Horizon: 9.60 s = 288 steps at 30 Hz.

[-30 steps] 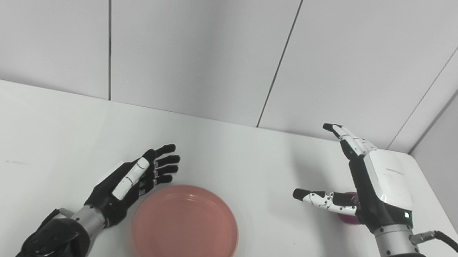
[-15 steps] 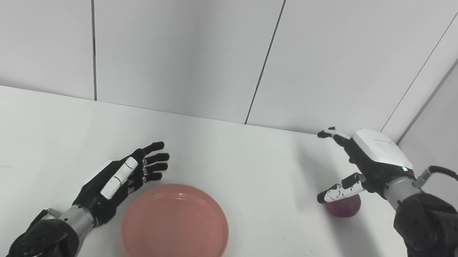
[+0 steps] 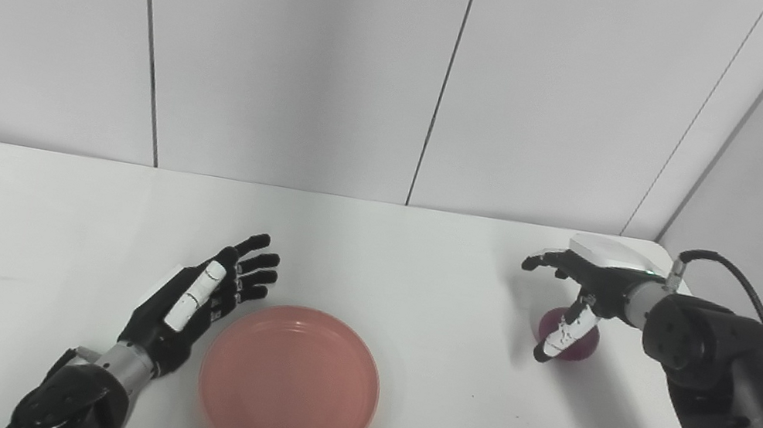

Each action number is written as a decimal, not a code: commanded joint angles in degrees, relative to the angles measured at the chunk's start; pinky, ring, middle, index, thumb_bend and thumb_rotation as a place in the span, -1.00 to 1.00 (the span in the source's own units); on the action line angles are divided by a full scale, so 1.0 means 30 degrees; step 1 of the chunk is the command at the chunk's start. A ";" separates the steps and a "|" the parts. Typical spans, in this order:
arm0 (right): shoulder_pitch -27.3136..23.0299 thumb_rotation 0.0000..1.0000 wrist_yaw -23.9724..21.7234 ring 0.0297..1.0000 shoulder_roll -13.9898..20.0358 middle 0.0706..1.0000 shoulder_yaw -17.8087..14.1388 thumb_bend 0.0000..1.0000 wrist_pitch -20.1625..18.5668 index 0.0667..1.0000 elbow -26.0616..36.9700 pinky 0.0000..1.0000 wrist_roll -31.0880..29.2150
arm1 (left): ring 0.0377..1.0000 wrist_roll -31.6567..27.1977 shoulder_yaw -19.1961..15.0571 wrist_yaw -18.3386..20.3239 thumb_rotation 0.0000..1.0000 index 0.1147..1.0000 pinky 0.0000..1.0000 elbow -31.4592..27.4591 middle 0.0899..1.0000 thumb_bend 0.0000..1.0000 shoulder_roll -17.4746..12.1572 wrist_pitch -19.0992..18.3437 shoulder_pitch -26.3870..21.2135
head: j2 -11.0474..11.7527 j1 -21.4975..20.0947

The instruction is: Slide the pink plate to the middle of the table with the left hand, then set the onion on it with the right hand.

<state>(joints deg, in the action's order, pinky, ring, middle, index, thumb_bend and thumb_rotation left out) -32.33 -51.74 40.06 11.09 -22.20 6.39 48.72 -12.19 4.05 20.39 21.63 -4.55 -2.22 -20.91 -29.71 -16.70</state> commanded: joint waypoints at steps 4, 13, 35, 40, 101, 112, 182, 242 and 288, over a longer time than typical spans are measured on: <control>-0.1219 -0.63 -0.0218 0.69 0.0831 0.81 0.0285 1.00 -0.0284 0.72 -0.0920 0.33 -0.0252 | 0.71 0.0250 -0.0003 -0.0049 0.68 0.72 0.77 0.1575 0.71 0.57 -0.0217 -0.0851 0.0786 | -0.0058 0.0078; -0.1152 -0.46 0.0178 0.79 0.1173 0.83 0.0972 1.00 -0.0167 0.72 -0.1501 0.39 0.0417 | 0.70 0.0329 -0.0043 -0.0058 0.67 0.70 0.74 0.1853 0.69 0.59 -0.0265 -0.0661 0.0790 | -0.0073 0.0083; -0.0934 -0.45 -0.1323 0.83 0.1664 0.91 0.1523 1.00 -0.1289 0.73 -0.2301 0.49 0.0462 | 0.70 0.0322 -0.0012 0.0024 0.66 0.70 0.72 0.1905 0.68 0.62 -0.0293 -0.0671 0.0756 | -0.0131 0.0126; -0.0574 -0.48 -0.1556 0.84 0.1704 0.90 0.1188 1.00 -0.1425 0.72 -0.2004 0.66 -0.0155 | 0.70 0.0329 -0.0014 -0.0008 0.65 0.70 0.72 0.1909 0.68 0.63 -0.0291 -0.0779 0.0736 | -0.0117 0.0089; 0.3459 -0.80 0.2699 0.77 0.2890 0.88 0.1220 1.00 -0.1205 0.73 -0.0058 0.33 -0.1297 | 0.69 0.0378 0.0118 0.0147 0.63 0.70 0.70 0.2703 0.67 0.62 -0.0428 -0.0309 0.0537 | -0.0203 0.0004; 0.3665 -0.83 0.3270 0.68 0.2609 0.82 0.1184 1.00 -0.1046 0.69 -0.0152 0.26 -0.1181 | 0.70 0.0364 0.0125 0.0199 0.64 0.70 0.71 0.3025 0.68 0.63 -0.0388 -0.0182 0.0479 | -0.0165 0.0055; 0.3530 -1.00 0.6092 -0.35 0.2579 -0.15 -0.0088 0.05 0.2718 -0.08 0.1992 -0.45 -0.2461 | 0.65 0.0431 0.0093 0.0104 0.61 0.66 0.64 0.4363 0.64 0.64 -0.0229 0.0641 0.0323 | -0.0204 0.0093; 0.0933 -1.00 0.5470 -0.26 -0.5243 -0.24 0.1841 0.04 0.5007 -0.02 0.5754 -0.36 -0.3332 | 0.71 0.1321 0.0628 -0.1508 0.66 0.71 0.78 0.4370 0.70 0.53 0.2138 0.1101 0.0709 | 0.0748 0.5493; 0.1018 -0.70 0.9398 -0.08 -0.7472 0.04 0.4896 0.04 0.8058 -0.09 -0.2508 -0.21 -0.3323 | 0.74 0.1707 0.0605 -0.1402 0.69 0.73 0.79 0.4884 0.73 0.53 0.2351 0.1361 0.0366 | 0.0479 0.6174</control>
<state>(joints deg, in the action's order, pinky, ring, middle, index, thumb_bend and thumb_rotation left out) -28.26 -23.88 18.28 26.25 0.83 -2.56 39.65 -7.58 4.79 15.46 30.77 1.42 4.87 -24.45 -28.21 1.76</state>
